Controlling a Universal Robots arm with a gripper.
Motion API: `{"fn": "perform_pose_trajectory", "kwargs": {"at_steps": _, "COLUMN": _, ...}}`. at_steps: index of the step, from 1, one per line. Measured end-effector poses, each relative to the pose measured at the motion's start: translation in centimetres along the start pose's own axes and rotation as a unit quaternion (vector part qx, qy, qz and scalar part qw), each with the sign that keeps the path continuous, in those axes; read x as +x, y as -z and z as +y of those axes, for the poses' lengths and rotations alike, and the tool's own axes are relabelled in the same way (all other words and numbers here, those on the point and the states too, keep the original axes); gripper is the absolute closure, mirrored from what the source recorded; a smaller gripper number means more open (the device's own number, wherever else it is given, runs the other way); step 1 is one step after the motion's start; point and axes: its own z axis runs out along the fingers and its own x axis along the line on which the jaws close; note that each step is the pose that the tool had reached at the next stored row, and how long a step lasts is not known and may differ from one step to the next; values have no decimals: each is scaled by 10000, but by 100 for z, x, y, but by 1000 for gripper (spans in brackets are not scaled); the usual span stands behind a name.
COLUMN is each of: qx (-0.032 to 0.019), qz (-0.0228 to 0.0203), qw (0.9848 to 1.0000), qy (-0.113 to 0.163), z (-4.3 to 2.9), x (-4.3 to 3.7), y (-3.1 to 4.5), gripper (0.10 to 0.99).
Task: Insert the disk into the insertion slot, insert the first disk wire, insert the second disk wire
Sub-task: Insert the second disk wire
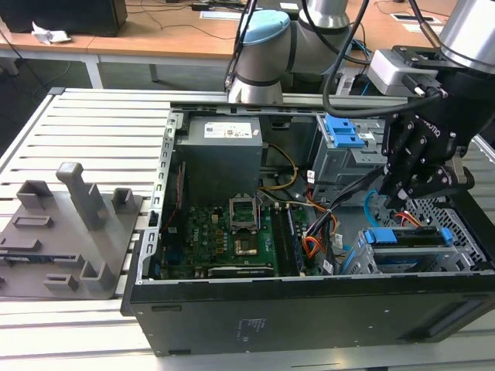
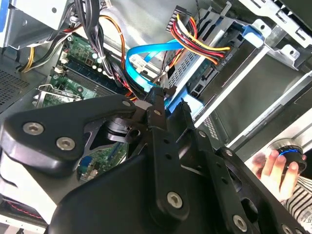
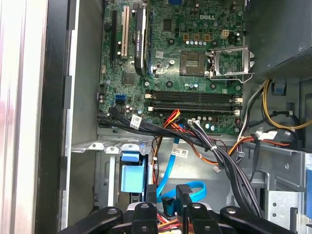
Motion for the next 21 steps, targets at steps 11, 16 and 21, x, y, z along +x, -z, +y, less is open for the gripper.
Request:
{"fn": "perform_pose_trajectory", "kwargs": {"at_steps": 11, "qx": 0, "qz": 0, "qw": 10000, "qy": 0, "z": 0, "x": 0, "y": 0, "gripper": 925}}
{"fn": "perform_pose_trajectory", "kwargs": {"at_steps": 16, "qx": -1, "qz": -1, "qw": 10000, "qy": 1, "z": -32, "x": 1, "y": 0, "gripper": 925}}
{"fn": "perform_pose_trajectory", "kwargs": {"at_steps": 21, "qx": -6, "qz": -1, "qw": 10000, "qy": 1, "z": -134, "x": 4, "y": 6, "gripper": 925}}
